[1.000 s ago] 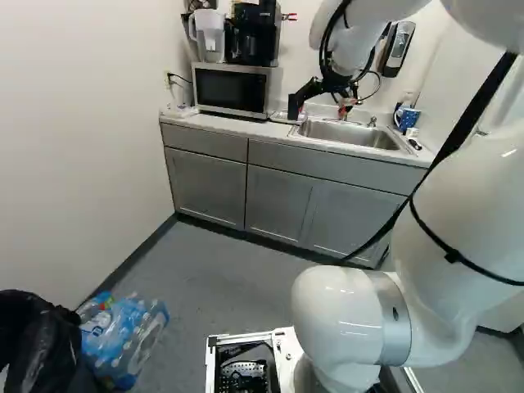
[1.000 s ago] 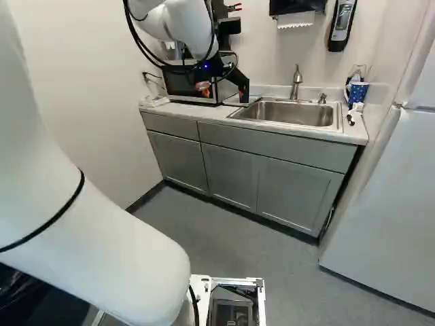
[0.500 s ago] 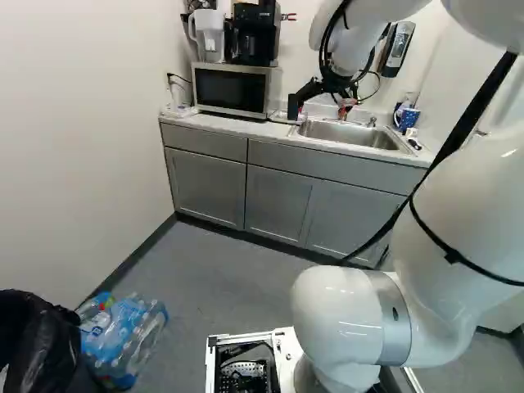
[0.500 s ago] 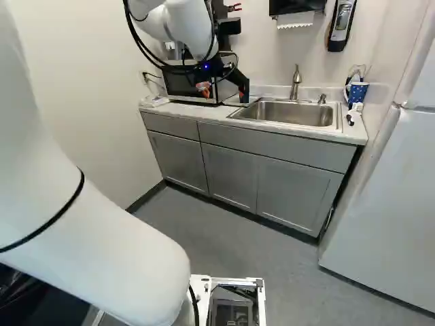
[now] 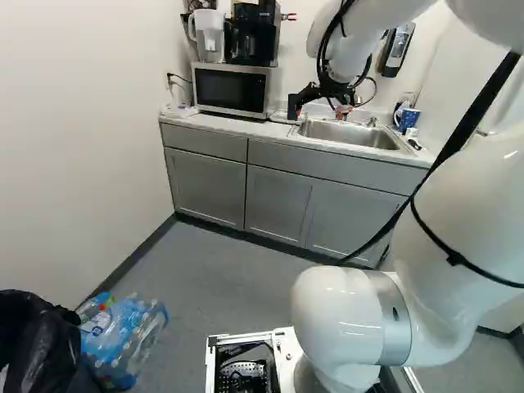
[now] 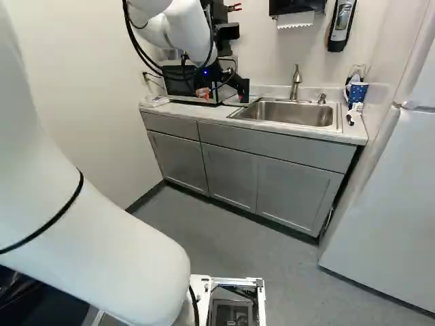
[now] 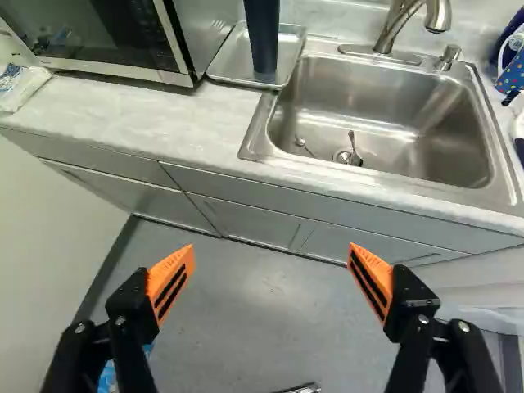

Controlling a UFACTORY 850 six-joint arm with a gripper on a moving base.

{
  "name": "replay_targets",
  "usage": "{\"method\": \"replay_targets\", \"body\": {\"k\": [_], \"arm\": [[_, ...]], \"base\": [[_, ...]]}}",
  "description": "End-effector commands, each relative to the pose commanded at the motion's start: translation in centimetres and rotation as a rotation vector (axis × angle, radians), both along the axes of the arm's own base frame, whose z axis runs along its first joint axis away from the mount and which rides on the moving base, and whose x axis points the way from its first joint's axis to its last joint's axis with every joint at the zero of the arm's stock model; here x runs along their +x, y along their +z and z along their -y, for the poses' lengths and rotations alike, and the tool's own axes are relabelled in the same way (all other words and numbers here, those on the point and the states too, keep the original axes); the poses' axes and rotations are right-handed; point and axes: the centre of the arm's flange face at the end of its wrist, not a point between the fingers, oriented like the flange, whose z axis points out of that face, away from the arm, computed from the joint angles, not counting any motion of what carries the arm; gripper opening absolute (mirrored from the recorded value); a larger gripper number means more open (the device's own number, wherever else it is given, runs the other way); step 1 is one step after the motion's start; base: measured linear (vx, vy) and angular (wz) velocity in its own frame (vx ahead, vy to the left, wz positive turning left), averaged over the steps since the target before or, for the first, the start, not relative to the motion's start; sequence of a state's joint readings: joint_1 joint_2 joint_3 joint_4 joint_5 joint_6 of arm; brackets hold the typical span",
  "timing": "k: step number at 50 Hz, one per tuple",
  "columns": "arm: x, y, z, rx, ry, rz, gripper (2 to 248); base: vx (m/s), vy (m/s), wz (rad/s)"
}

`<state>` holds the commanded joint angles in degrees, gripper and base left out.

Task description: Rinse the cup and place it in the tray

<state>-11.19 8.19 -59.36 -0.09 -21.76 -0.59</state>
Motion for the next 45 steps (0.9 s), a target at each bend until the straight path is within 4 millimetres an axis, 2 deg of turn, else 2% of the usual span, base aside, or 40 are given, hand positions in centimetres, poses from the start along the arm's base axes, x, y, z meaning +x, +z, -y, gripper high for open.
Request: {"method": "replay_targets", "body": {"k": [22,45], "arm": [[-0.4,-3.3,-0.9,-0.007,0.018,0.042,247],[-1.6,-8.2,-2.4,-0.016,0.046,0.105,247]], "base": [[0.000,0.000,0.000],[0.000,0.000,0.000]]}}
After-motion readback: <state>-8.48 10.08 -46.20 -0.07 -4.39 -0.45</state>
